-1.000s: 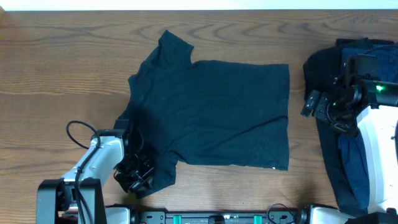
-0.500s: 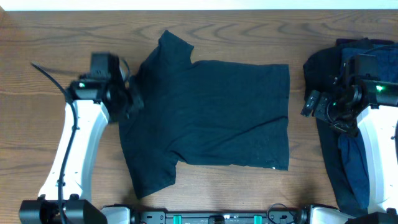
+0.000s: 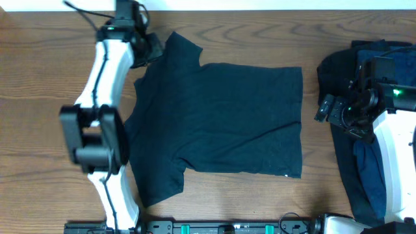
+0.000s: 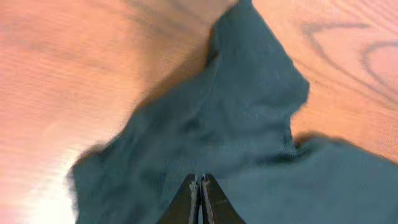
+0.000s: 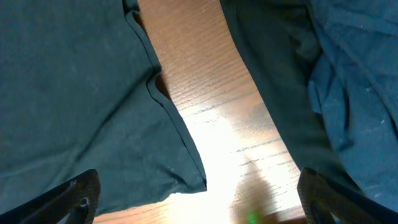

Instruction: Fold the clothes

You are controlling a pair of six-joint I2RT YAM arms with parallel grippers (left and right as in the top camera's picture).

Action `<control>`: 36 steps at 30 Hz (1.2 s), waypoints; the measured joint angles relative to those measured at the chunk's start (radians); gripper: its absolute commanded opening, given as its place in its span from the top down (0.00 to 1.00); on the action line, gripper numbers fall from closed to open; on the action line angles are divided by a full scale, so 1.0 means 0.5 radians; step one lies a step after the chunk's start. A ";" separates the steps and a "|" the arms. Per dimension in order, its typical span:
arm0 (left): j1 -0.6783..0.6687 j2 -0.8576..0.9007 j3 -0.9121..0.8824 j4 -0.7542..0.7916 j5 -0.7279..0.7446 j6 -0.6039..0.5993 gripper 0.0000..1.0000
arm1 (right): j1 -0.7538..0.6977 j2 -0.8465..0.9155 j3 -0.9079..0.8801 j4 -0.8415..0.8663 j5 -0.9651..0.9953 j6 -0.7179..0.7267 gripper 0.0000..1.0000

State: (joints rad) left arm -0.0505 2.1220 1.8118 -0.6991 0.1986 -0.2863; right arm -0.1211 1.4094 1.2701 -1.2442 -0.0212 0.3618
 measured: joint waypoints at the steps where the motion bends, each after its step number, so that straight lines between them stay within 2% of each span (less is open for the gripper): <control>1: -0.012 0.074 0.008 0.053 -0.004 0.004 0.94 | 0.000 -0.001 0.000 -0.001 0.000 0.000 0.01; 8: -0.034 0.341 0.008 0.165 -0.187 0.007 0.94 | 0.000 0.000 0.000 -0.002 -0.001 0.000 0.01; 13: -0.021 0.388 0.008 0.171 -0.349 0.007 0.94 | 0.000 0.000 0.000 -0.002 0.000 0.000 0.01; 19: 0.033 0.388 0.011 0.187 -0.413 0.007 0.94 | 0.000 0.000 0.000 -0.001 0.000 -0.001 0.01; 26: 0.177 0.388 0.012 0.098 -0.390 -0.050 0.94 | 0.000 -0.001 0.000 -0.001 -0.001 0.000 0.01; 36: 0.301 0.387 0.012 0.081 -0.116 -0.062 0.94 | 0.000 -0.001 0.000 -0.001 0.000 -0.001 0.01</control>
State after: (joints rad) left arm 0.1001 2.3154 1.8179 -0.6586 0.1406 -0.3172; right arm -0.1211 1.4090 1.2701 -1.2446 -0.0212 0.3614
